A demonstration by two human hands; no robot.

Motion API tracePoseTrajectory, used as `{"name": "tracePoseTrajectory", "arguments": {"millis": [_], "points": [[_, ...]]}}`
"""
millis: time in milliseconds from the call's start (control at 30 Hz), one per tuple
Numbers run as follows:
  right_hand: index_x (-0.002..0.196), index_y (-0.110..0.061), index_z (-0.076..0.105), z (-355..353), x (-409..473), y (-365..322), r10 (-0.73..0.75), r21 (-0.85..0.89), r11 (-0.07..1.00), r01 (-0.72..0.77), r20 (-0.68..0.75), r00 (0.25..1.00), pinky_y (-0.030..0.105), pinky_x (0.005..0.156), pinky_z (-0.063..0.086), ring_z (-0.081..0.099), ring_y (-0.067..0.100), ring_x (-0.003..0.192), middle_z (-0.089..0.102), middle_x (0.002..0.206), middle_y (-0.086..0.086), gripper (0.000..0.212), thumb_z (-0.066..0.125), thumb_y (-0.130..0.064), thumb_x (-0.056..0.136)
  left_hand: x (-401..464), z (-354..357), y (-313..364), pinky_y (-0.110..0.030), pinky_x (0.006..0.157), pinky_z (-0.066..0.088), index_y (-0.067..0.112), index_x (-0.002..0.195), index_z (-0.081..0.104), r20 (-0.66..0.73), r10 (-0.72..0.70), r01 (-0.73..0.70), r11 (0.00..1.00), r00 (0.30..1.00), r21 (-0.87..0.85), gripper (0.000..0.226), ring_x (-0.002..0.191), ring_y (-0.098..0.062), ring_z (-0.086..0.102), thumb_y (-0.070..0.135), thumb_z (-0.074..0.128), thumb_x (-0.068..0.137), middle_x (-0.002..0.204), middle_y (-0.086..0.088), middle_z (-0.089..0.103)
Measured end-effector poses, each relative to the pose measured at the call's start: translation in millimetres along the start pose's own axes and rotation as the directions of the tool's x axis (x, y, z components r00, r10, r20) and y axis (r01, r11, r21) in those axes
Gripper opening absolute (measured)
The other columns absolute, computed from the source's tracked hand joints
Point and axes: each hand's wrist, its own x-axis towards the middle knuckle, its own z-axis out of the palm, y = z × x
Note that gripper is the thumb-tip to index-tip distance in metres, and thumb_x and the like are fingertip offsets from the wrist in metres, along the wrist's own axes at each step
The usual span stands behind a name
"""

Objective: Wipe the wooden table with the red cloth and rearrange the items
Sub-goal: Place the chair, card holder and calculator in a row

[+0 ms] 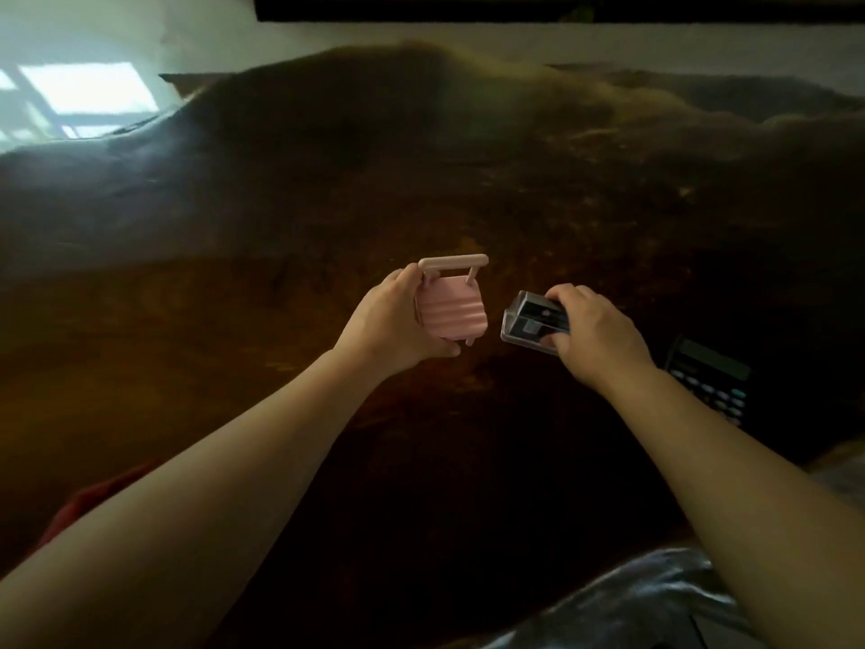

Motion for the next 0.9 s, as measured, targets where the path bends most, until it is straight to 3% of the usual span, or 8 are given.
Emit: {"name": "tracePoseTrajectory", "arguments": {"millis": [400, 533, 767, 900], "points": [[0.133, -0.025, 0.052, 20.9, 0.3, -228.9, -0.268, 0.046, 0.963, 0.267, 0.015, 0.963, 0.041, 0.088, 0.053, 0.059, 0.021, 0.114, 0.062, 0.122, 0.000, 0.053, 0.077, -0.014, 0.088, -112.4, -185.9, -135.2, -0.044, 0.086, 0.057, 0.026, 0.126, 0.051, -0.168, -0.273, 0.259, 0.960, 0.947, -0.102, 0.092, 0.105, -0.020, 0.060, 0.029, 0.098, 0.047, 0.120, 0.003, 0.057], [0.135, -0.026, 0.052, 36.0, -3.1, -298.9, -0.354, 0.057, 0.935, 0.351, 0.039, 0.935, 0.040, 0.089, 0.053, 0.059, 0.019, 0.114, 0.061, 0.123, -0.001, 0.054, 0.077, -0.016, 0.088, -150.5, -234.4, -181.4, -0.036, 0.078, 0.058, 0.028, 0.125, 0.052, -0.226, -0.350, 0.331, 0.936, 0.909, -0.115, 0.089, 0.101, -0.019, 0.060, 0.026, 0.097, 0.048, 0.118, 0.004, 0.057], [0.137, -0.025, 0.052, 75.9, -15.1, -406.9, -0.469, 0.072, 0.883, 0.464, 0.062, 0.881, 0.041, 0.092, 0.053, 0.059, 0.020, 0.117, 0.061, 0.126, -0.001, 0.054, 0.075, -0.014, 0.089, -206.1, -288.8, -254.5, -0.018, 0.058, 0.052, 0.031, 0.124, 0.050, -0.202, -0.482, 0.438, 0.870, 0.852, -0.227, 0.078, 0.089, -0.012, 0.062, 0.009, 0.092, 0.062, 0.113, 0.007, 0.056], [0.138, -0.023, 0.052, 99.9, -21.6, -446.3, -0.509, 0.056, 0.861, 0.506, 0.080, 0.857, 0.041, 0.091, 0.053, 0.058, 0.021, 0.118, 0.061, 0.129, 0.001, 0.055, 0.076, -0.013, 0.090, -221.6, -296.3, -283.1, -0.019, 0.060, 0.055, 0.030, 0.129, 0.049, -0.186, -0.511, 0.457, 0.849, 0.839, -0.266, 0.079, 0.097, -0.017, 0.062, 0.005, 0.090, 0.065, 0.117, 0.005, 0.057]]}}
